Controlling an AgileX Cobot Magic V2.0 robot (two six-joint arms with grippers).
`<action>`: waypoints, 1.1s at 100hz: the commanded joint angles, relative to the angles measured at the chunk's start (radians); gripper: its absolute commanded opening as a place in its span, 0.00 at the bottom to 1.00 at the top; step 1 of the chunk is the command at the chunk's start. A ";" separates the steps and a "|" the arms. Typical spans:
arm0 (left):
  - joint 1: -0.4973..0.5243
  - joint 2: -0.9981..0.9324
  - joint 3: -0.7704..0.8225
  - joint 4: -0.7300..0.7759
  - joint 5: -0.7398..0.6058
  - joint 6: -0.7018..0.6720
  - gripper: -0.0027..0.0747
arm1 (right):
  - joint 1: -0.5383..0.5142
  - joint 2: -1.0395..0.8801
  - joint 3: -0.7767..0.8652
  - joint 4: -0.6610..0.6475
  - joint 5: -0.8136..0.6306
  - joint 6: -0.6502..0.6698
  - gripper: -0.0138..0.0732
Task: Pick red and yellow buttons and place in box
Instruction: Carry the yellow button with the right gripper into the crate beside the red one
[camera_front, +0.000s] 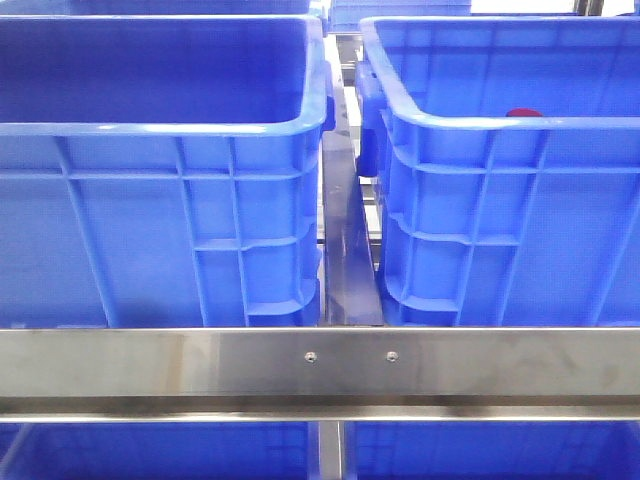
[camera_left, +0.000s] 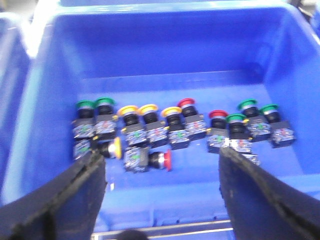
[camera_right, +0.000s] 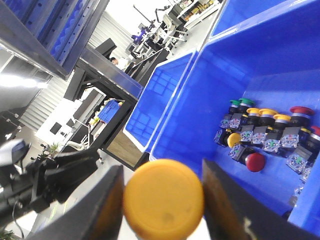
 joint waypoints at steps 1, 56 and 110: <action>0.013 -0.063 0.016 0.003 -0.077 -0.011 0.63 | -0.007 -0.021 -0.035 0.154 0.036 -0.023 0.31; 0.013 -0.177 0.059 0.003 -0.073 -0.011 0.01 | -0.007 -0.021 -0.144 0.115 -0.403 -0.282 0.31; 0.013 -0.177 0.059 0.003 -0.065 -0.011 0.01 | -0.032 0.009 -0.158 0.102 -1.168 -0.624 0.31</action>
